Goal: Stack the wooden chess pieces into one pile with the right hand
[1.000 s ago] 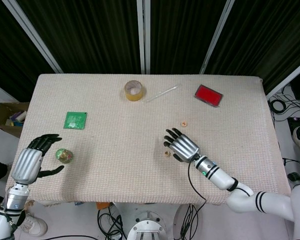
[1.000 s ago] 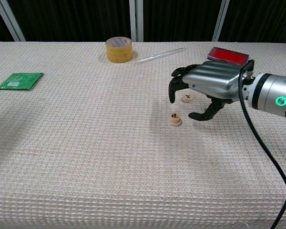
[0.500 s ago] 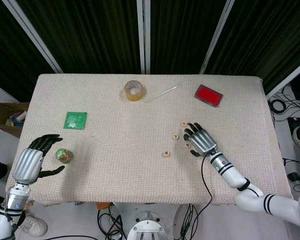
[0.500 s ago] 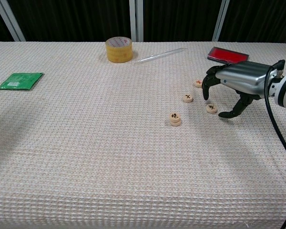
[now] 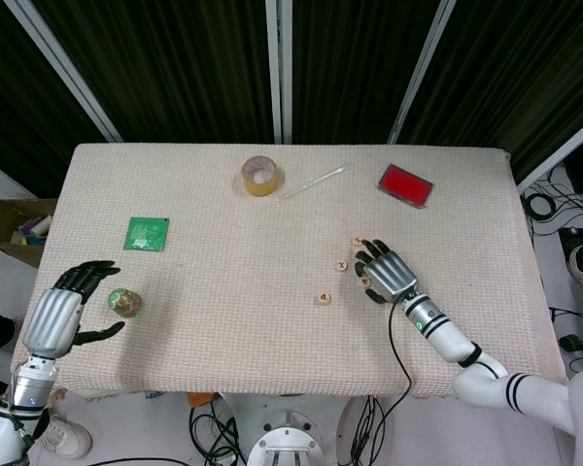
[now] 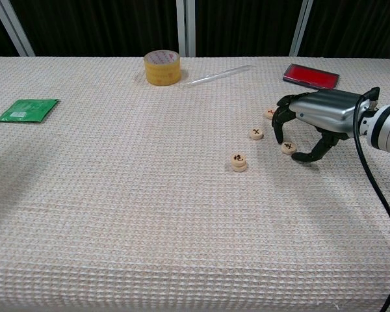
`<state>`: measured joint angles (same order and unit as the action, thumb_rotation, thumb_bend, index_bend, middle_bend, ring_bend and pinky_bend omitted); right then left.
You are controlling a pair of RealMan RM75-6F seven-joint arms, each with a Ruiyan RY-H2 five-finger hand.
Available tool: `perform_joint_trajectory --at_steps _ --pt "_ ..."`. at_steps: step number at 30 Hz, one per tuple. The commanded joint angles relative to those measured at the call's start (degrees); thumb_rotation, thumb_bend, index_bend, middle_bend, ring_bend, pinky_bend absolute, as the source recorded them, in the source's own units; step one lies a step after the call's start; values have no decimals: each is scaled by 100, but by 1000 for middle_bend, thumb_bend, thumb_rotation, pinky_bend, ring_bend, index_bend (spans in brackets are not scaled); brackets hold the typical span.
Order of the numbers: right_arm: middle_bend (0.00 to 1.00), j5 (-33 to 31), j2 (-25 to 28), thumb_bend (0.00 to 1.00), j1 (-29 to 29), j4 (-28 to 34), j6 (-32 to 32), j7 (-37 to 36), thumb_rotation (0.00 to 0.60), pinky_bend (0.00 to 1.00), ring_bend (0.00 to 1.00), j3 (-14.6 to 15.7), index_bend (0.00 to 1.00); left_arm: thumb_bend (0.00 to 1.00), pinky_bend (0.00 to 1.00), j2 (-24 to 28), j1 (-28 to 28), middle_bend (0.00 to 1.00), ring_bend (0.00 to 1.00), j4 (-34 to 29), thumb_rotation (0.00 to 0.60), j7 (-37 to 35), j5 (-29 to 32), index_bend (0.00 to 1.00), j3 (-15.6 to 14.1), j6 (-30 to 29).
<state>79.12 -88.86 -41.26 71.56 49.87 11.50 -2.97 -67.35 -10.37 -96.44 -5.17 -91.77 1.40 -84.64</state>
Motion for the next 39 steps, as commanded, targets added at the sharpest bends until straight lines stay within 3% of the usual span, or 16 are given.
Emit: perform_joint_trajectory --at_steps 1,8,14,19,28,39 --pt "264 12 -27 306 -13 -37 -16 -13 600 137 30 -5 489 51 214 -2 -6 184 162 -9 600 11 4 236 4 8" --pt "282 73 71 348 17 88 108 -56 600 137 30 -40 545 52 214 13 6 182 162 -23 600 34 44 237 6 18" --pt "281 401 602 351 2 966 437 -113 600 137 30 -126 550 52 214 37 30 182 162 -35 600 45 57 237 13 -16" --pt "272 392 778 352 -258 1502 62 90 600 136 30 -182 553 52 214 20 36 182 162 -48 600 111 40 237 10 -28" --pt "262 147 440 352 -585 1435 -453 692 600 129 30 -159 538 52 214 -18 58 182 163 4 600 74 68 237 -2 -20" --pt "260 10 245 352 -672 1241 -492 923 600 122 30 -134 521 53 214 -53 96 182 162 107 600 -20 72 237 -22 -45"
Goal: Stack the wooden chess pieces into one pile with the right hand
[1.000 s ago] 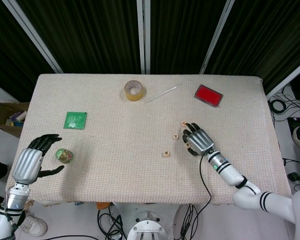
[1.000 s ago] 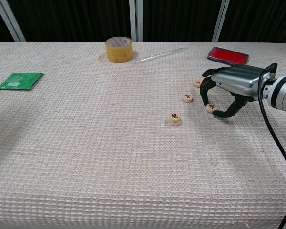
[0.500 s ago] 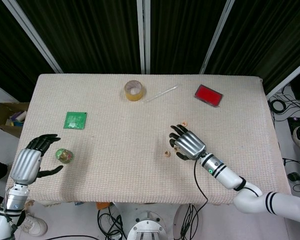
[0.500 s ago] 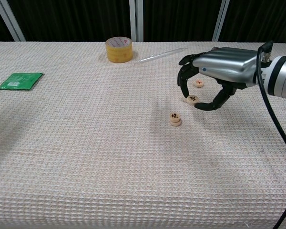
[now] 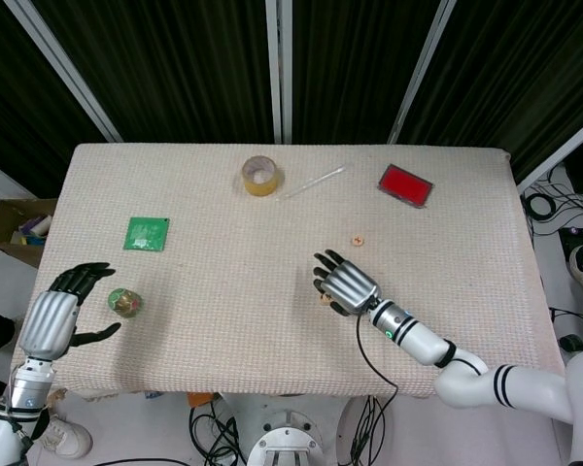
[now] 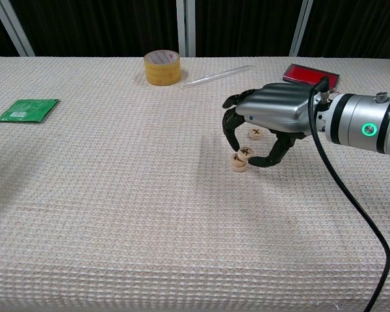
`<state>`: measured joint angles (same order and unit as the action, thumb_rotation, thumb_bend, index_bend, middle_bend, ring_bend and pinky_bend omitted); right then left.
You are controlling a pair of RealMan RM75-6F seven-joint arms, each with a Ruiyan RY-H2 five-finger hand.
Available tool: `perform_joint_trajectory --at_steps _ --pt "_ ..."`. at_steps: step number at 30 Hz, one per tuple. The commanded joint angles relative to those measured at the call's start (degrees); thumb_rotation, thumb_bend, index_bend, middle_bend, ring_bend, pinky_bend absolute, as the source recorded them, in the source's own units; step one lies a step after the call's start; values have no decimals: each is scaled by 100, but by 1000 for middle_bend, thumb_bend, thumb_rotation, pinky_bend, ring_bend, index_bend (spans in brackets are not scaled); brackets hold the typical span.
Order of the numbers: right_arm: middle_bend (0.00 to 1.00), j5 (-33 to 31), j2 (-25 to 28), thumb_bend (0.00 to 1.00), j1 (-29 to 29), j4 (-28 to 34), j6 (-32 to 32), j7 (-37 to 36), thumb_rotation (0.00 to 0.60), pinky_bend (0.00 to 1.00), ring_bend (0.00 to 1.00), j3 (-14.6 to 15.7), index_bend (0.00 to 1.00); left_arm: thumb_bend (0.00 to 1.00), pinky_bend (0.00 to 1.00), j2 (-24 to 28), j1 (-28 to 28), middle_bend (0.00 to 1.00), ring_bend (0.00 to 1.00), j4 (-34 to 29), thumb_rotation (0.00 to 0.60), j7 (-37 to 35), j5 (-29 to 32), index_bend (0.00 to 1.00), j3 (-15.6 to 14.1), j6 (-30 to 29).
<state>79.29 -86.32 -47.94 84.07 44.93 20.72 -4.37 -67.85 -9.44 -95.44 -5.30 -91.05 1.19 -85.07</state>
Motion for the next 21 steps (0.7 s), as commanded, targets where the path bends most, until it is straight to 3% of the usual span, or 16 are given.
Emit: perform_joint_trajectory --at_steps 1,21 --pt "259 -11 -15 352 -8 -19 -2 2 600 122 30 11 518 53 214 -4 4 182 162 13 600 -13 -1 237 -3 -2" --pt "252 -63 -145 350 -122 -135 -29 9 600 114 30 37 458 53 214 -16 -8 182 162 21 600 -17 4 237 -1 43"
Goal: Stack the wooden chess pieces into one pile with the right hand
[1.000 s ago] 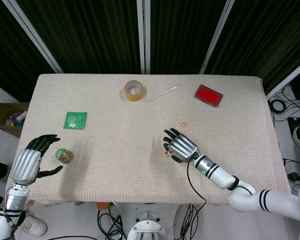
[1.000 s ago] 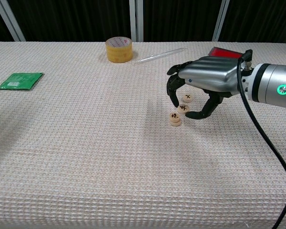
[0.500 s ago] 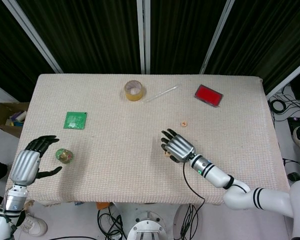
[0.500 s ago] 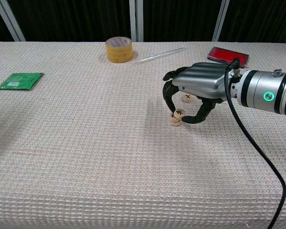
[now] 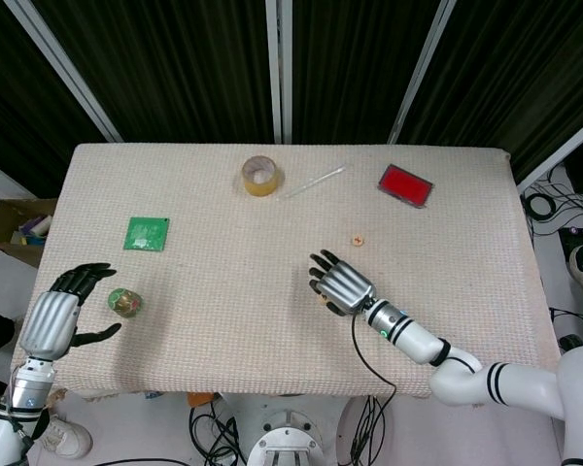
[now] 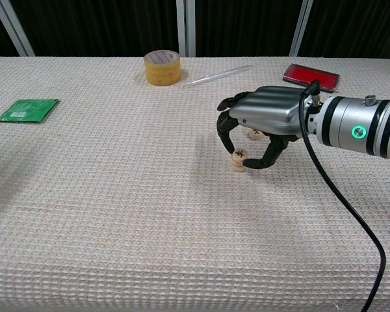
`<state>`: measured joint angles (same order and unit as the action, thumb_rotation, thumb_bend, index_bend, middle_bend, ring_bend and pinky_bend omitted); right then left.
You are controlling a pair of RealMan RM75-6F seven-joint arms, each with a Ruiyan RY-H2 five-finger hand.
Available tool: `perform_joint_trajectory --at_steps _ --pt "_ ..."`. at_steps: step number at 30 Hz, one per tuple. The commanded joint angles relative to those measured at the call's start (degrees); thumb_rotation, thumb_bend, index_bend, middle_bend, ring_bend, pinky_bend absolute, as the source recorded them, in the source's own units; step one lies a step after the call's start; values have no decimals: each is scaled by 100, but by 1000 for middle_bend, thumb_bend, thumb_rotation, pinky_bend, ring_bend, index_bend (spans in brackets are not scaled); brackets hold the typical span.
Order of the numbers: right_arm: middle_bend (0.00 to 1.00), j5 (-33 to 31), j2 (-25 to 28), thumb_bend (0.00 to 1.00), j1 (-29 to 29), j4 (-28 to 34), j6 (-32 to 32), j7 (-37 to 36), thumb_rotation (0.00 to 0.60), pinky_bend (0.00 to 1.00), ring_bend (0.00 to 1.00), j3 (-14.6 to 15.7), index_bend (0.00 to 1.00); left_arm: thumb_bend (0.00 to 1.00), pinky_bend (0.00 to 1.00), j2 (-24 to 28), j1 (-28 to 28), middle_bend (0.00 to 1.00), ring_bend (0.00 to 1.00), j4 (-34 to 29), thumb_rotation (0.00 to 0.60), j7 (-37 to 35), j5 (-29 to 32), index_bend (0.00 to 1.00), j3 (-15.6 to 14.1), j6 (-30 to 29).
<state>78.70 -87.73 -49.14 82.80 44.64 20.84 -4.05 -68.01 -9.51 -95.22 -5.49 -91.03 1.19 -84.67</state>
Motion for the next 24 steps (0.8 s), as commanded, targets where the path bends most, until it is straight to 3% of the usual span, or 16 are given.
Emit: perform_joint_trajectory --at_steps 1,18,24 --pt "251 -4 -7 350 -2 -13 3 -6 600 114 30 8 453 53 214 0 -1 182 162 -2 600 3 3 237 -1 5" --pt "249 33 -42 346 -25 -60 39 -54 600 108 30 55 413 54 213 2 3 182 162 -15 600 7 7 237 -3 14" --pt "245 42 -36 244 -4 -39 88 -5 600 106 30 83 370 53 213 -2 0 181 162 -13 600 10 2 237 4 8"
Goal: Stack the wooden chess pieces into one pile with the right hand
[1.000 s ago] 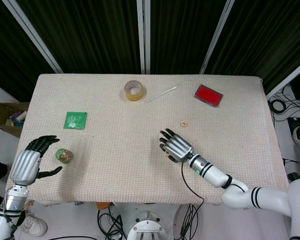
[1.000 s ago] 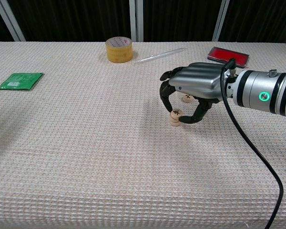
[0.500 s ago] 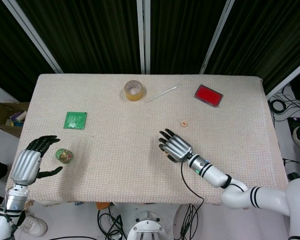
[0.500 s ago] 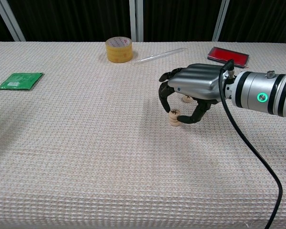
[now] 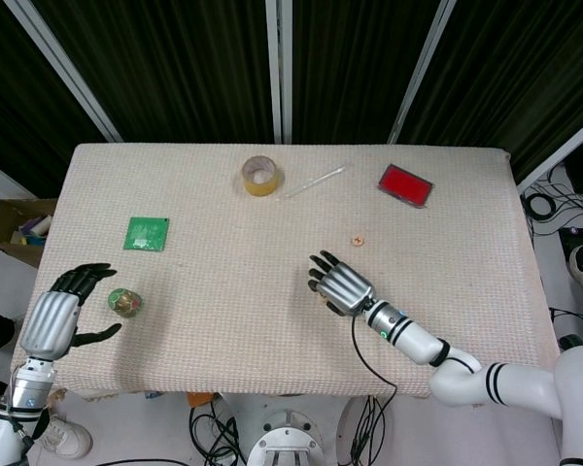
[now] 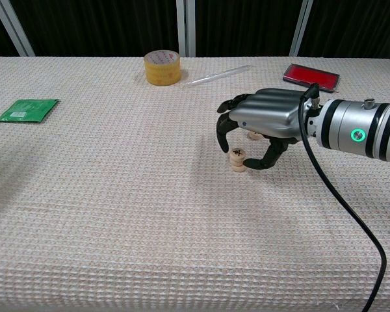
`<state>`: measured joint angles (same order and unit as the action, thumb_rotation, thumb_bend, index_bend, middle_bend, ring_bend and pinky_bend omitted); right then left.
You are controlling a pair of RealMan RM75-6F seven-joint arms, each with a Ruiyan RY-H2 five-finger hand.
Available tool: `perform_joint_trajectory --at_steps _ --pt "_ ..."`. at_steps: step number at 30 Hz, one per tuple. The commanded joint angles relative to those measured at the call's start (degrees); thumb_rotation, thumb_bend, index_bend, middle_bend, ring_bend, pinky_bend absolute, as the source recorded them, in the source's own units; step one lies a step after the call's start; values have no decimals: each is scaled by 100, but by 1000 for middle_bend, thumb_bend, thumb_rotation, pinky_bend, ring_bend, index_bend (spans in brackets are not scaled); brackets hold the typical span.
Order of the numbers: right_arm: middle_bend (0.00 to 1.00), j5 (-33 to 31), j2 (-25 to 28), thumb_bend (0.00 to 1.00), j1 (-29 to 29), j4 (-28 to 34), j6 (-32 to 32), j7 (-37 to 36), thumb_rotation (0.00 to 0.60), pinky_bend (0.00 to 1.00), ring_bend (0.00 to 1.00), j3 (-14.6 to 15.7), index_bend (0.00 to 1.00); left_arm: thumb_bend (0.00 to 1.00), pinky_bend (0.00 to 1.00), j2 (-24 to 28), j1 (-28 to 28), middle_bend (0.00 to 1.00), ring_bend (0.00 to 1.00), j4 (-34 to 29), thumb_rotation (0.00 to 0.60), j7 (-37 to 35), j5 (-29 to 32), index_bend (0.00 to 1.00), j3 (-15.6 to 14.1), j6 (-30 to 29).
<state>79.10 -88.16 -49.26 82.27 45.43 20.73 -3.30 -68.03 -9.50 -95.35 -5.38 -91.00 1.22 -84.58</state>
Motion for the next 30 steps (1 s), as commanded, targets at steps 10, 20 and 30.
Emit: perform_joint_trajectory --at_steps 10,20,30 --pt "245 -61 399 222 226 265 330 -27 600 106 30 -1 368 54 214 -2 -5 182 162 25 600 -28 4 237 10 2" --pt "245 -744 225 225 -1 -402 -118 49 600 105 30 -297 385 54 214 -19 -48 181 162 -24 600 33 -10 237 16 53" --pt "247 -969 -285 267 -210 -1126 -357 104 600 105 30 -344 407 54 214 -10 -16 181 162 4 600 0 55 237 3 60"
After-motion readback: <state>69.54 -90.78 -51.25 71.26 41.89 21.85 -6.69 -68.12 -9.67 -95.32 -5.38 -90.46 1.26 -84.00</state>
